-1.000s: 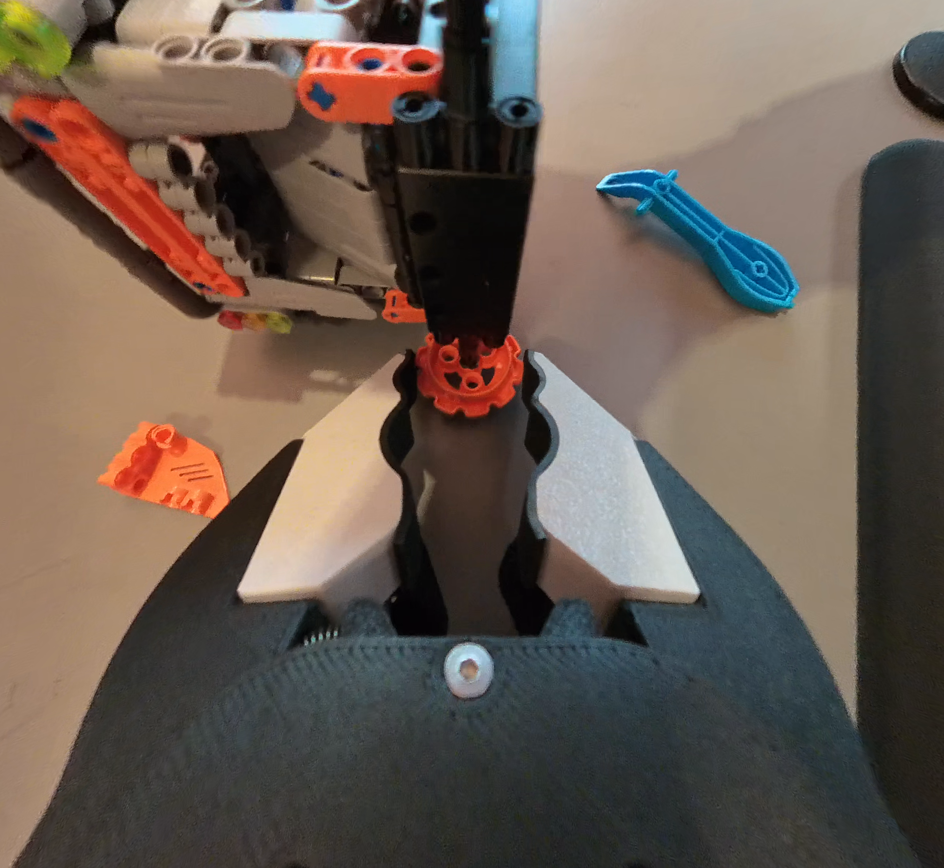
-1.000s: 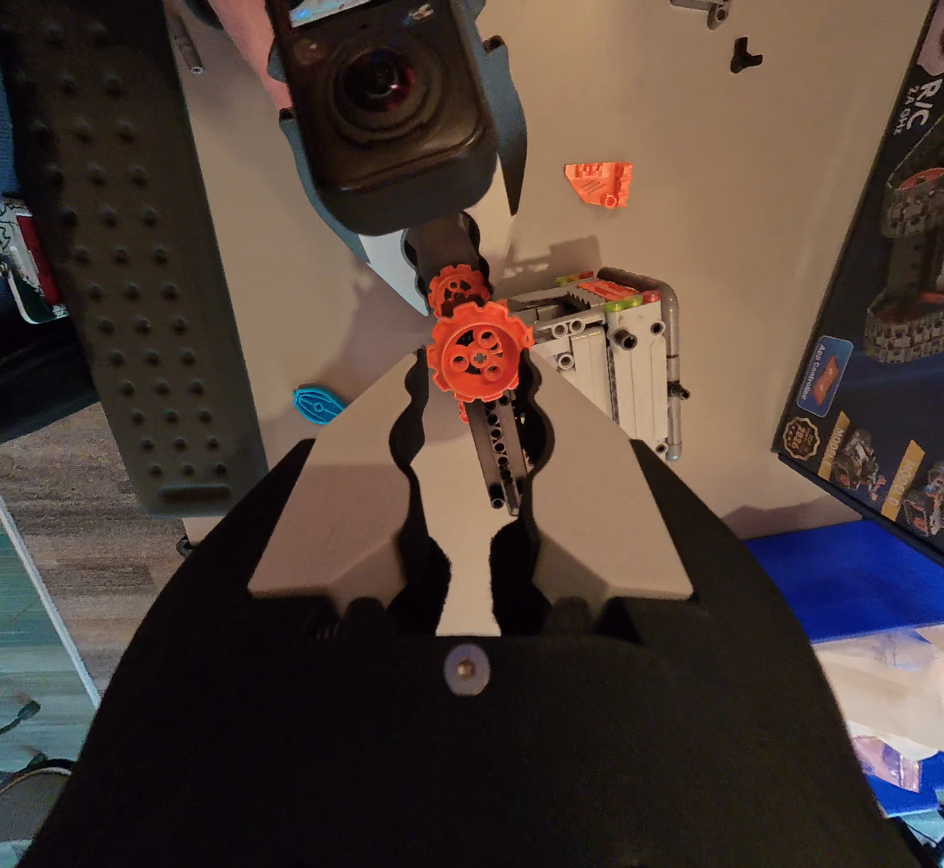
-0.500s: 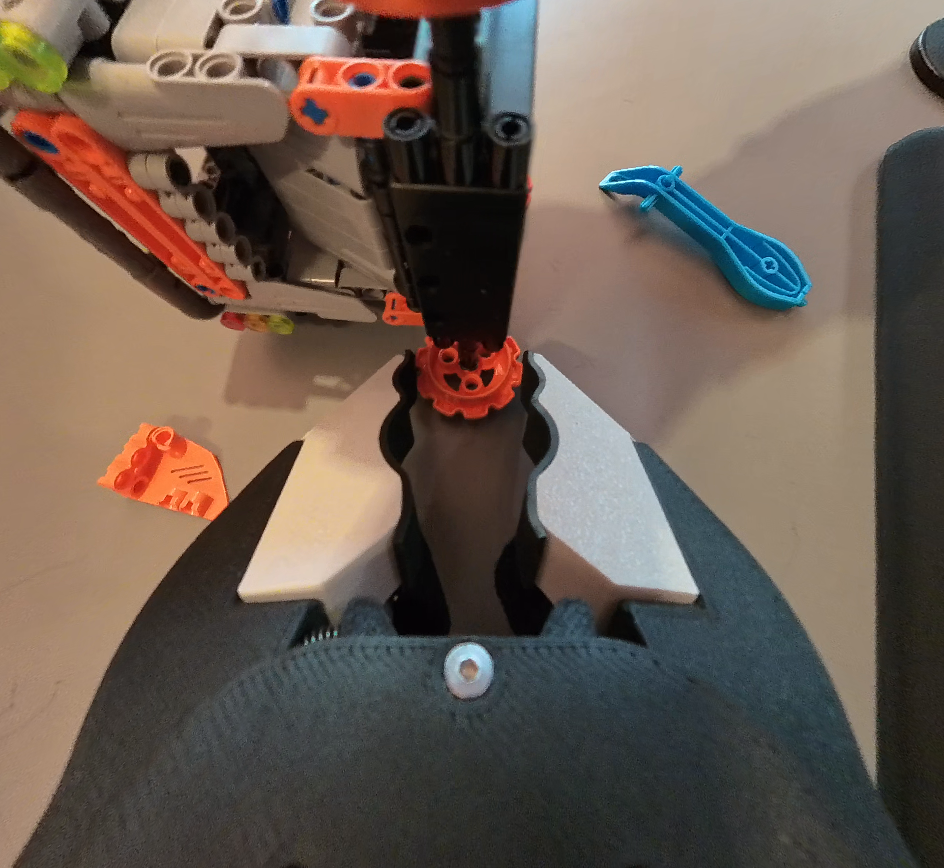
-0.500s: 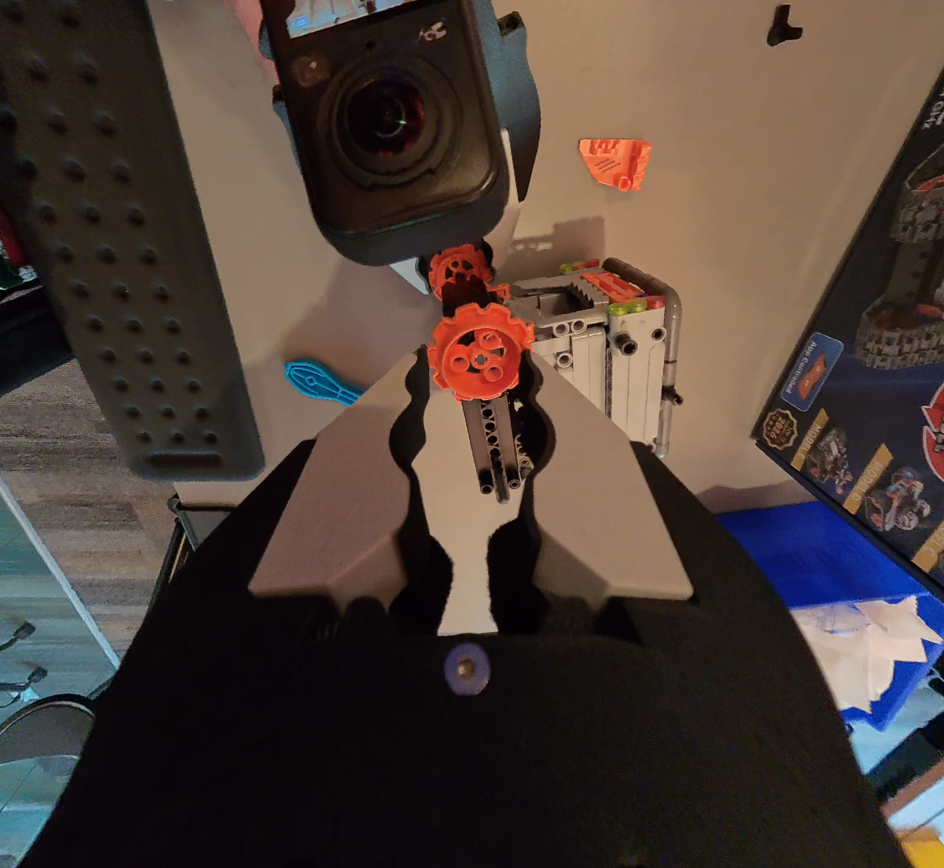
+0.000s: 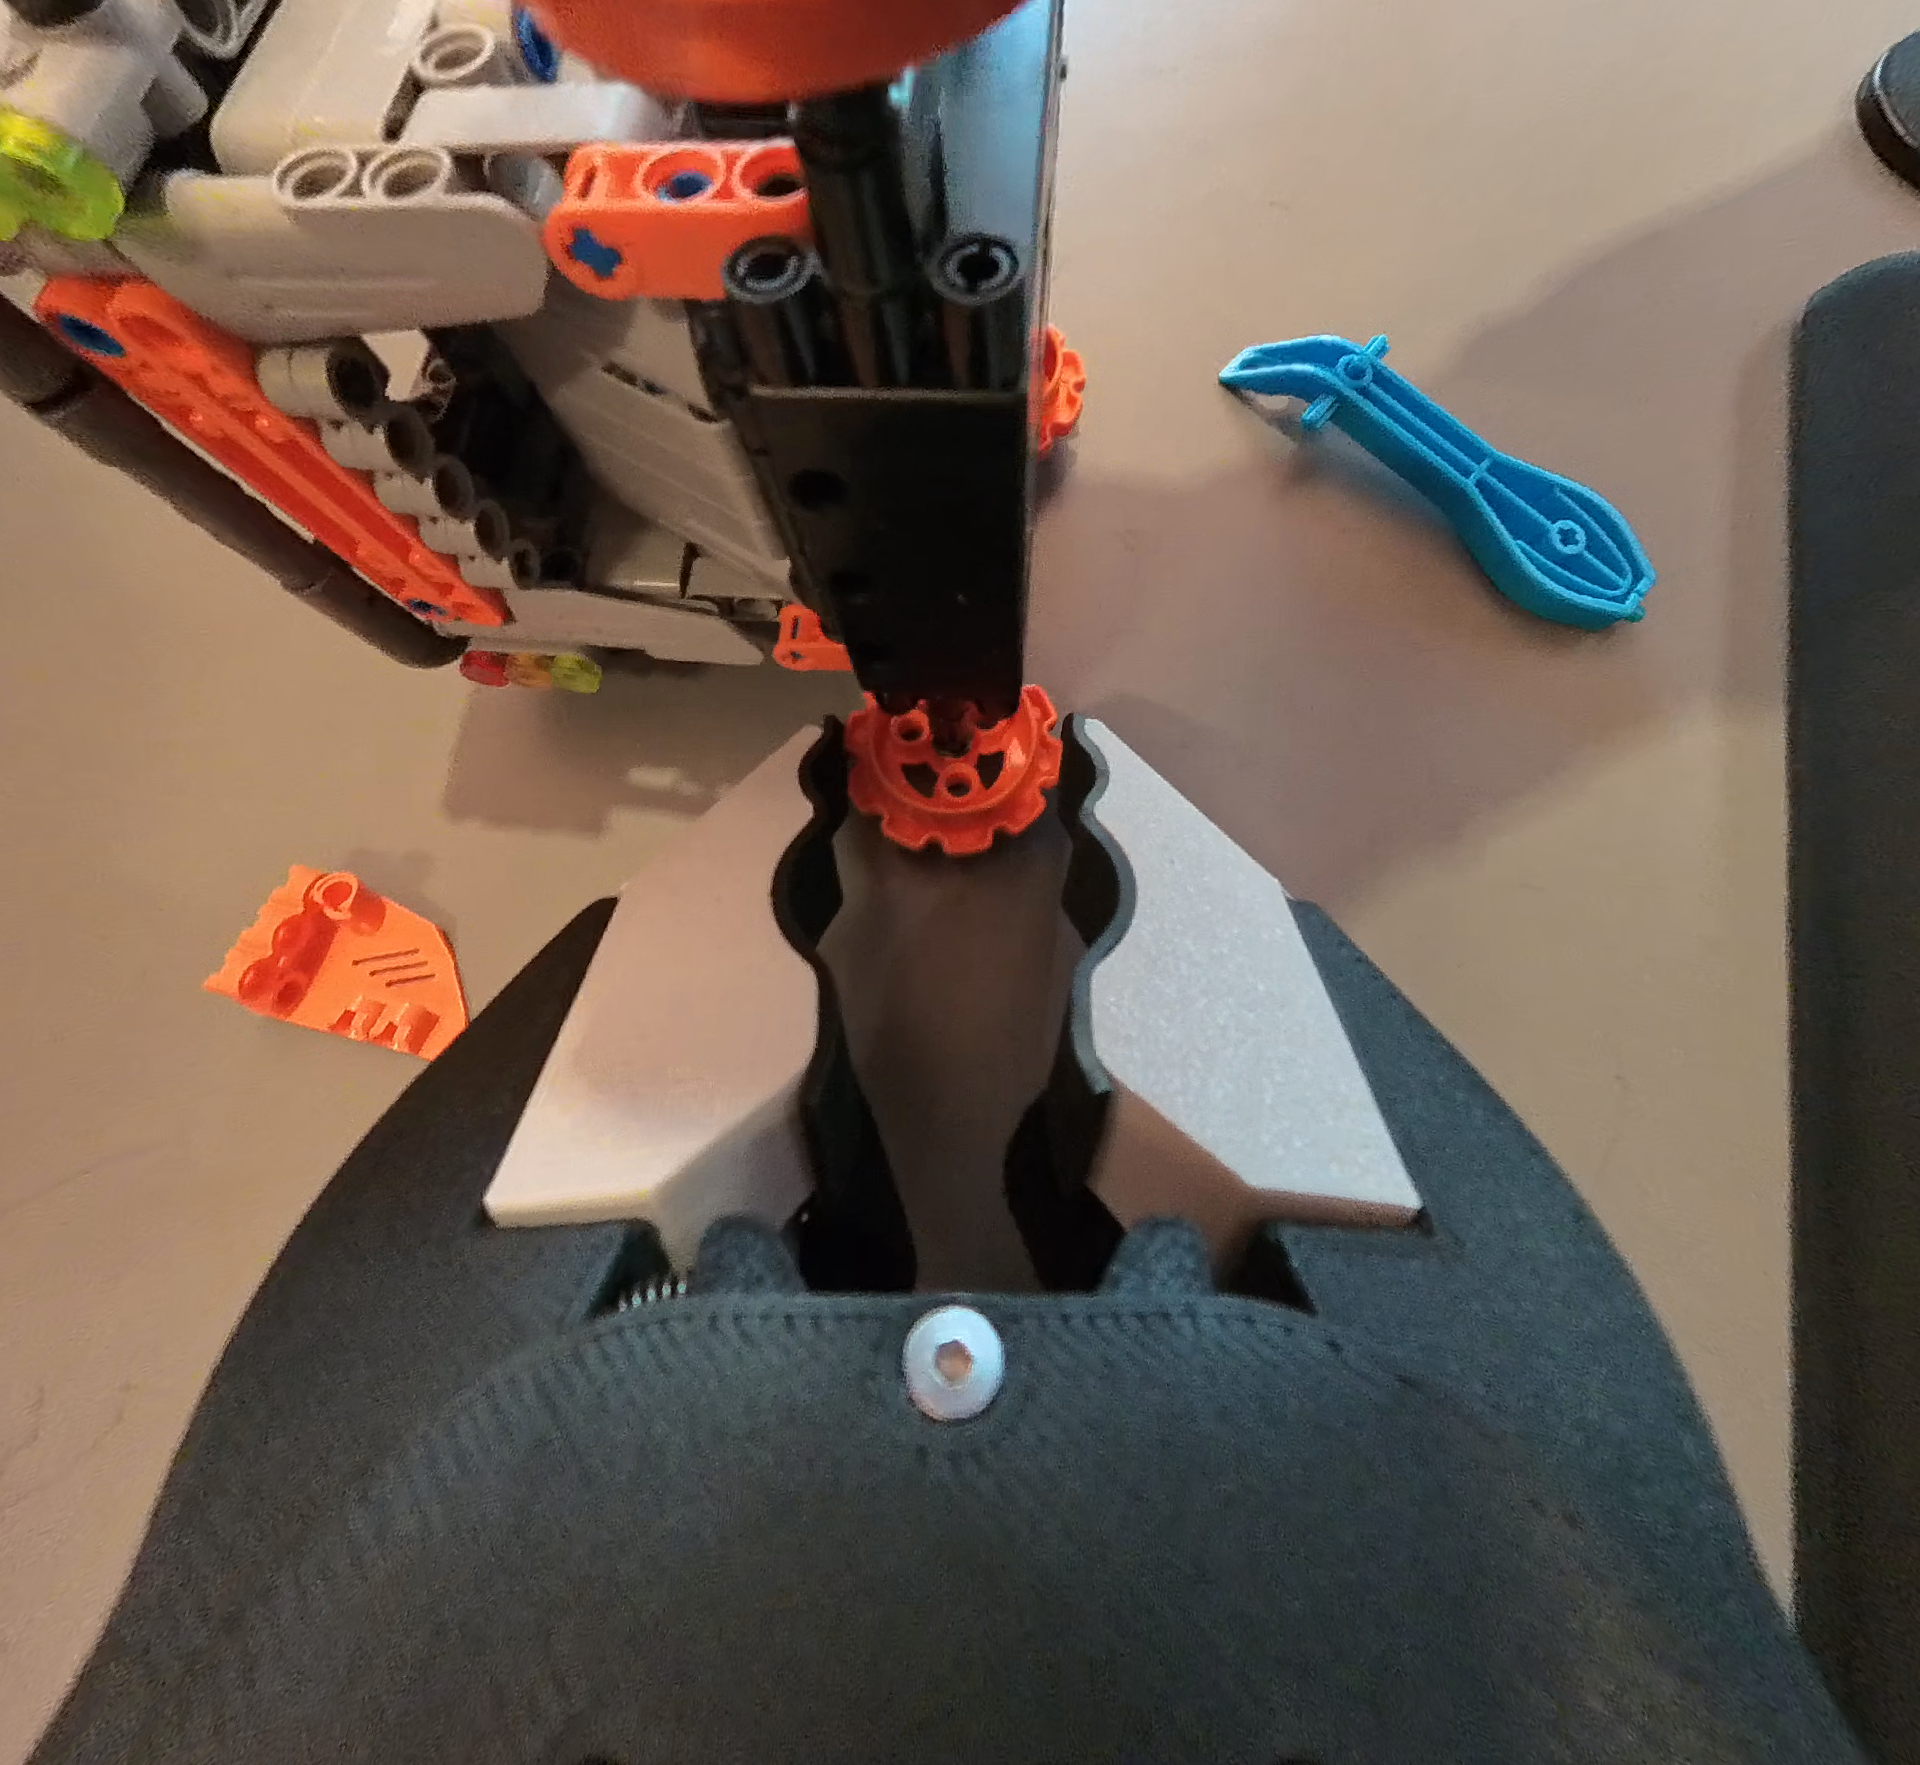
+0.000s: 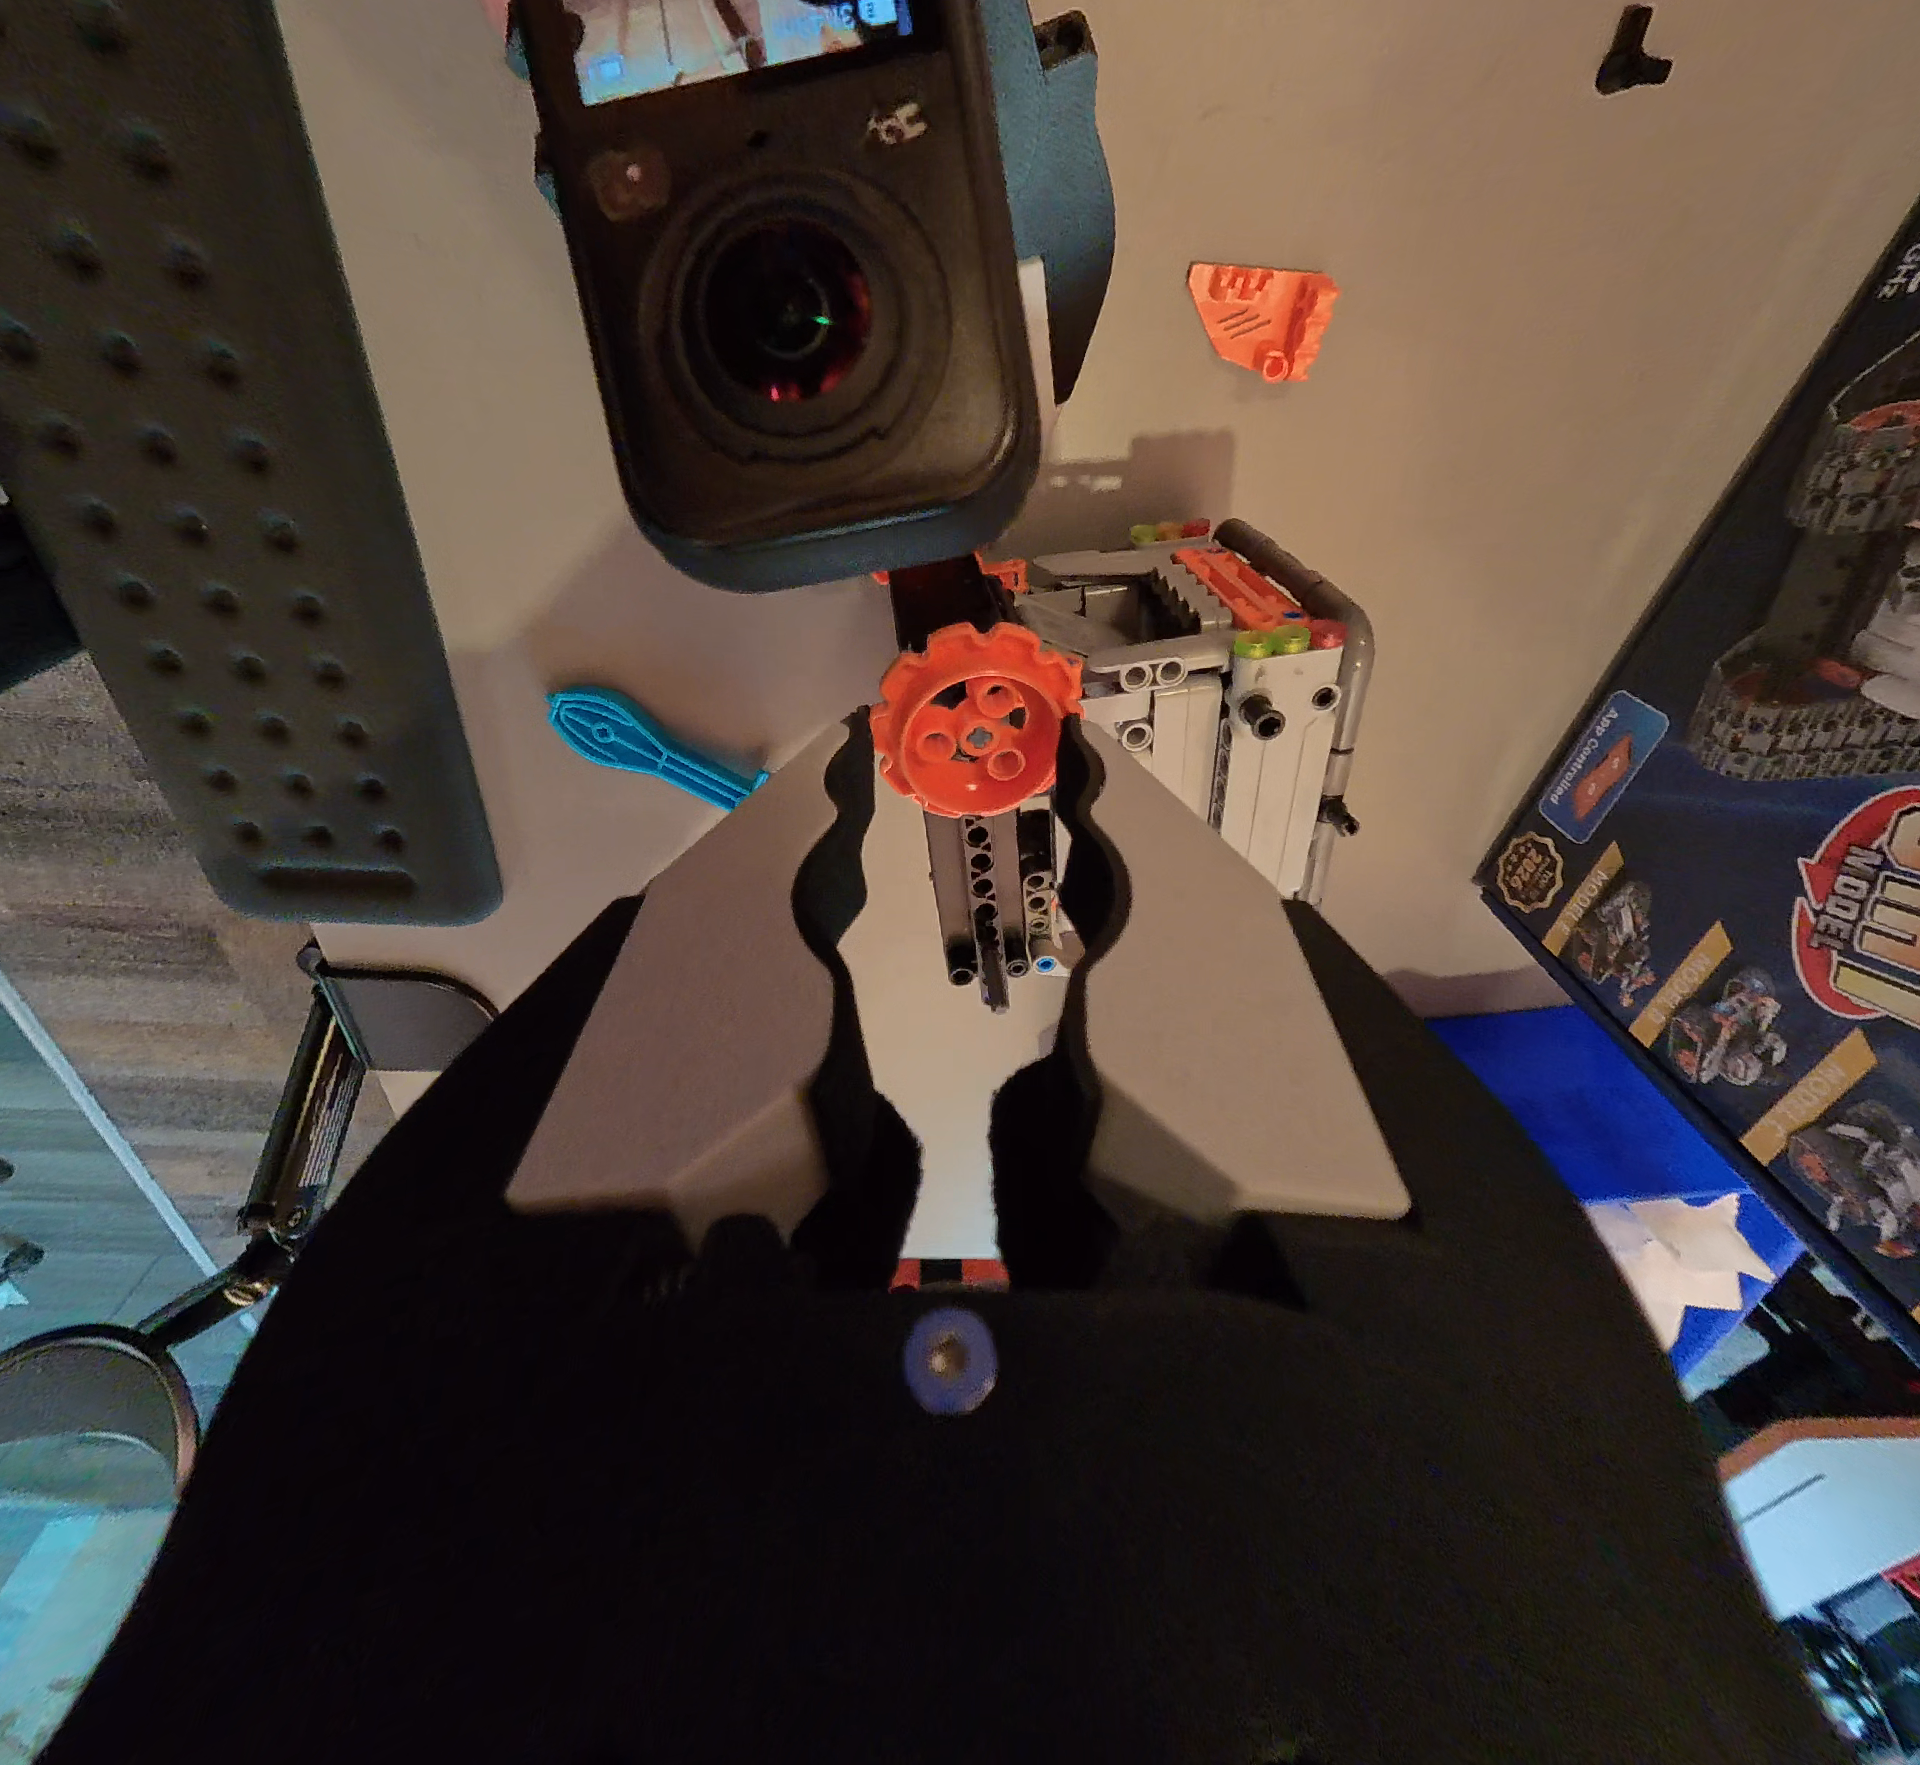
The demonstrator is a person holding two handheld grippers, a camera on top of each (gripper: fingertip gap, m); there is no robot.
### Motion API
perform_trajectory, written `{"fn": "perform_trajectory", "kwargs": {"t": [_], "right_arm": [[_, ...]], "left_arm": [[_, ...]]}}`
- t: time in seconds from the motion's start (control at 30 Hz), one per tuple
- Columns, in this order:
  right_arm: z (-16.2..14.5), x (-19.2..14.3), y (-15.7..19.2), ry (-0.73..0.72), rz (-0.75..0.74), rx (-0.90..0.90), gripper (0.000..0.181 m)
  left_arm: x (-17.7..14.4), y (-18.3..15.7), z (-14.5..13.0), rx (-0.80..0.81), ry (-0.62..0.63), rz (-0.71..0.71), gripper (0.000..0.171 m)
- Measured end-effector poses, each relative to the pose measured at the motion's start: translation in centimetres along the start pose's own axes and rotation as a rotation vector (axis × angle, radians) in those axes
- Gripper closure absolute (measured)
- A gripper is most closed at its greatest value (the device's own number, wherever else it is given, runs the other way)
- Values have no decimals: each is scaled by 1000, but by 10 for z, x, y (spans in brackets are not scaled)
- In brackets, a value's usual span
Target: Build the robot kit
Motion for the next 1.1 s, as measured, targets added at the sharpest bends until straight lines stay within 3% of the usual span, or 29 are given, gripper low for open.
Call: {"fn": "perform_trajectory", "kwargs": {"t": [0.3, 0.43, 0.53, 0.57, 0.77, 0.93, 1.1], "right_arm": [[3, 6, 7, 54, -5, -36, 148], [-1, 5, 6, 12, 1, 11, 148], [4, 4, 6, -71, -18, 36, 147], [-1, 2, 4, -93, -18, 71, 136], [-20, -31, 11, -321, -68, 194, 137], [-8, -47, 36, -518, -100, 188, 142], [19, -44, 58, -712, -67, 177, 148]], "left_arm": [[0, -1, 0, 20, -3, 11, 132], [1, 0, 1, 24, -3, 6, 132], [0, 1, -1, 20, 4, -13, 131], [0, 1, -1, -3, 8, -37, 131], [-8, 2, -3, 8, 23, -31, 130], [-40, 1, -12, -25, 19, 6, 112], [-112, -1, -30, -92, -69, 91, 120]]}}
Point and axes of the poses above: each gripper's, where its closed fingertips meet, x out along the fingers, z out of its top, y = z × x across the jaws, the point moved 6 cm from there along -x, back along the fingers, and after that the axes turned 1 degree about y, right-handed, at the moved point
